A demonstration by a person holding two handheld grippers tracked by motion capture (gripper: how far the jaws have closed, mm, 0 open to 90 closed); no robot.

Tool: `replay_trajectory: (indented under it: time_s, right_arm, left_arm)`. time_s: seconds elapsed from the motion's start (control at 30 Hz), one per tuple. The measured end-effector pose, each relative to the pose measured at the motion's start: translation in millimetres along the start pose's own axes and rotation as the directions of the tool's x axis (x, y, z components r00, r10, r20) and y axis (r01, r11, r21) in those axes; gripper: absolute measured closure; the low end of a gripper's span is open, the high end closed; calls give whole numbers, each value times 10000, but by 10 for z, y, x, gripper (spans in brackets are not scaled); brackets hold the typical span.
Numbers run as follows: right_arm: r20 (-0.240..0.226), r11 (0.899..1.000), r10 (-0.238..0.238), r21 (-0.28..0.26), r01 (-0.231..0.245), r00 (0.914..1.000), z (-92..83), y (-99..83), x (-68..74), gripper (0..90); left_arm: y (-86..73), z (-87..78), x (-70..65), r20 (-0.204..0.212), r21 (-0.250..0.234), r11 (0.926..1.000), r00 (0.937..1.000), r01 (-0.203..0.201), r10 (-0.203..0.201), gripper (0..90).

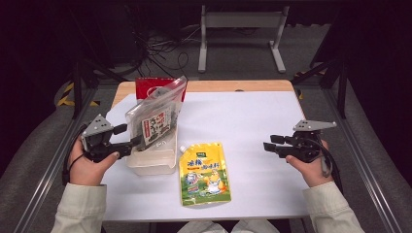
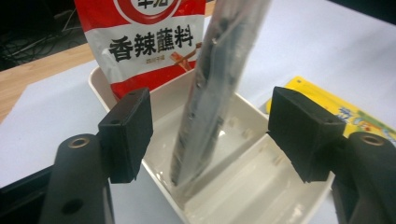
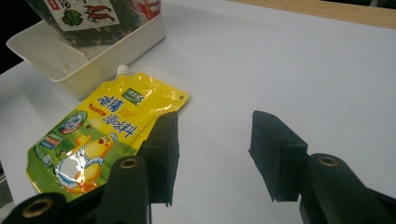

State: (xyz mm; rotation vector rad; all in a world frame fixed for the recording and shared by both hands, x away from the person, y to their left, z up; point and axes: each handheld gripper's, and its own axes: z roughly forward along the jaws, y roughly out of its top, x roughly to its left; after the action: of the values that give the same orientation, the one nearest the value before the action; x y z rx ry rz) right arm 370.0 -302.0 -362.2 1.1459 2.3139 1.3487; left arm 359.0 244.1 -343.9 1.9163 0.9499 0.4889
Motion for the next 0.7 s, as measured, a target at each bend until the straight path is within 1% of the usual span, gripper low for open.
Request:
replay_trajectory:
  time_s: [0.03,0.07,0.1,0.13,0.17,0.2,0.23,0.27,0.3,0.33,0.37,0.4,0.47,0.53,0.57,0.6,0.7]
  right_arm:
    - [-22,10000,-39,21,39,10000,14,2,8,519]
    - [-73,10000,-61,42,61,10000,26,3,15,518]
    - [-103,10000,-62,75,63,9999,36,4,21,517]
    - [-144,9999,-85,122,87,9999,57,6,36,517]
    - [-171,9998,-148,140,151,9997,69,8,41,517]
    - [-171,9998,-148,140,151,9997,69,8,41,517]
    - [-290,9997,-150,196,155,9995,101,20,71,515]
    - [-290,9997,-150,196,155,9995,101,20,71,515]
    - [-392,9995,-190,244,200,9990,141,33,96,513]
    - [-392,9995,-190,244,200,9990,141,33,96,513]
    - [-433,9993,-222,276,234,9988,163,38,105,509]
    - [-530,9990,-252,365,272,9983,213,47,125,503]
    - [-593,9987,-276,410,301,9979,239,52,135,500]
    - [-710,9979,-335,521,373,9969,295,64,156,494]
    - [-763,9977,-323,569,367,9966,325,70,169,491]
    - [-822,9972,-361,622,413,9960,356,78,178,486]
    - [-996,9957,-434,772,512,9941,462,97,214,475]
  left_arm:
    - [-14,-21,-6,46,-42,10000,10000,-7,7,313]
    - [-26,-36,-19,81,-41,9999,9999,92,-91,310]
    - [-26,-36,-19,81,-41,9999,9999,92,-91,304]
    - [-51,-73,-46,137,-43,10000,9999,85,-85,301]
    - [-61,-89,-65,267,-53,10000,9996,76,-74,297]
    - [-61,-89,-65,267,-53,10000,9996,76,-74,291]
    - [-67,-102,-80,389,-28,10000,9992,75,-73,285]
    - [-73,-111,-106,492,-49,9999,9987,100,-98,285]
    - [-79,-127,-147,552,43,10000,9985,28,-30,285]
    - [-79,-127,-147,552,43,10000,9985,28,-30,284]
    - [-82,-130,-160,566,34,10000,9984,-89,87,284]
    - [-84,-138,-174,630,110,9999,9980,-120,113,282]
    - [-94,-146,-197,723,161,9997,9973,-157,145,281]
    - [-107,-156,-216,800,175,9998,9967,-133,118,282]
    - [-116,-163,-232,839,231,9997,9965,-52,32,282]
    - [-125,-170,-238,873,252,9996,9961,-146,123,282]
    - [-150,-193,-260,915,244,9996,9958,-120,98,282]
